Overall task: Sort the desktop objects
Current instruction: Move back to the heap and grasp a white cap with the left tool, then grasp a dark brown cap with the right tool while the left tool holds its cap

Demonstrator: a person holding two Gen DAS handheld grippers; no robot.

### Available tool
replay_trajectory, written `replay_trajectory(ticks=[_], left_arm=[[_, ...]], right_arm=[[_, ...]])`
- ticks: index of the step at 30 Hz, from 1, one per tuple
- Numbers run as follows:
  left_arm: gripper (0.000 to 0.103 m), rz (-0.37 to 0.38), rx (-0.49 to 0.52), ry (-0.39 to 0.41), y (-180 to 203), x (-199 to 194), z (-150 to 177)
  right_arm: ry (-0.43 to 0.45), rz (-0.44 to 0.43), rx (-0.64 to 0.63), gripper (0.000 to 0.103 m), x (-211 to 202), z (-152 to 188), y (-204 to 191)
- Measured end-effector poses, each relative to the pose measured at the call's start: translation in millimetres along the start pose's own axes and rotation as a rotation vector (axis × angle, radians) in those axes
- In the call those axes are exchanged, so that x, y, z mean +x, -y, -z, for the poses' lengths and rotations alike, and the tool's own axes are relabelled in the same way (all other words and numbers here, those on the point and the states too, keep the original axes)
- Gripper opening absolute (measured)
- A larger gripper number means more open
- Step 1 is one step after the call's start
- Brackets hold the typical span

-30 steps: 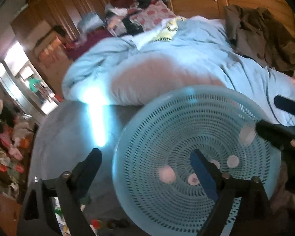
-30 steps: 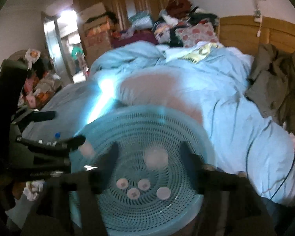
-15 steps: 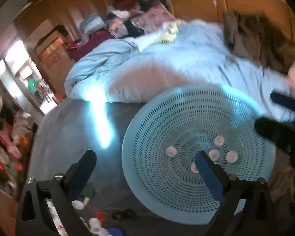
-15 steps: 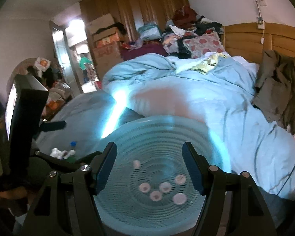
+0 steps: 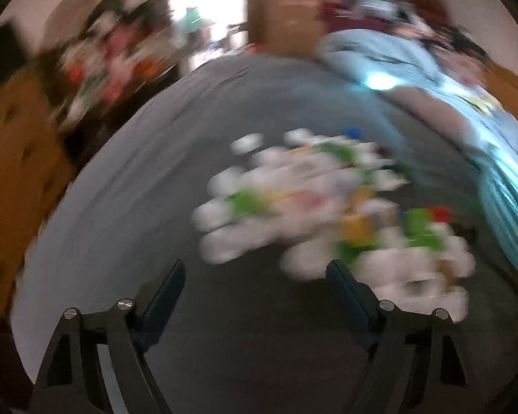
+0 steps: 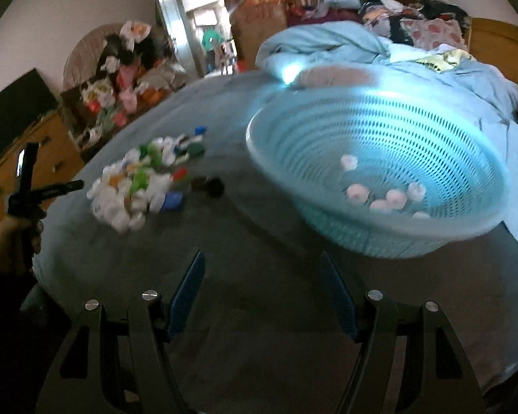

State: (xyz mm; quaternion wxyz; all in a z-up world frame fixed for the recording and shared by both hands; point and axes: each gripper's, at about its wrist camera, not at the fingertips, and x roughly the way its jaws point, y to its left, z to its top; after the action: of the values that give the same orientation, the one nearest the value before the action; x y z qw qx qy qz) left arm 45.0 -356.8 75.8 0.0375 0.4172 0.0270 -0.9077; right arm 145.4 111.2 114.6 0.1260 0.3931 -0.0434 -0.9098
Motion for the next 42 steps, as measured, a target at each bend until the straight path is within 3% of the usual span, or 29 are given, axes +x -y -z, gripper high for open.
replay_trajectory(ticks=[4,6,10,11,13,14,19,27,37,40,42], left_arm=[[0.081,0.005,-0.068,-0.05,-27.1,37.3,6.4],[0.074,0.017,-0.07,-0.067,-22.5,56.4,3.5],[0.072,0.013,-0.034,-0.062,-14.1,71.0,-1.7],[0.058,0.009,-0.026,-0.061,-16.6,70.4,-1.0],[0.033,-0.004,-0.017,-0.054,-17.6,70.1,-2.8],[0.033,0.006,-0.025,-0.052,-20.8,69.9,-4.9],[0.033,0.039,-0.062,-0.035,-30.7,71.4,-0.8],[0.033,0.048,-0.068,-0.023,-31.8,72.6,-0.5],[0.033,0.043,-0.066,-0.022,-32.0,73.8,-0.5],[0.033,0.039,-0.064,-0.022,-31.7,73.5,-0.5],[0.033,0.037,-0.062,-0.022,-31.5,73.2,-0.8]], right_arm=[[-0.049,0.009,-0.032,0.064,13.3,-0.4,-15.2],[-0.045,0.013,-0.047,0.064,16.7,-7.1,-24.8],[-0.025,0.0,-0.075,0.063,22.9,-17.0,-46.1],[-0.018,-0.008,-0.074,0.061,24.8,-17.6,-50.0],[-0.017,-0.035,-0.055,0.046,31.6,-18.7,-54.6],[-0.027,-0.05,-0.046,0.038,37.9,-19.7,-55.9],[-0.04,-0.054,-0.026,0.038,74.9,-37.8,-62.4],[-0.07,0.028,-0.188,0.04,148.5,-72.3,-83.9],[-0.19,0.061,-0.21,0.039,189.6,-63.8,-72.6],[-0.189,0.042,-0.19,0.024,184.3,-62.7,-67.8],[-0.173,0.028,-0.171,0.02,176.9,-64.6,-65.6]])
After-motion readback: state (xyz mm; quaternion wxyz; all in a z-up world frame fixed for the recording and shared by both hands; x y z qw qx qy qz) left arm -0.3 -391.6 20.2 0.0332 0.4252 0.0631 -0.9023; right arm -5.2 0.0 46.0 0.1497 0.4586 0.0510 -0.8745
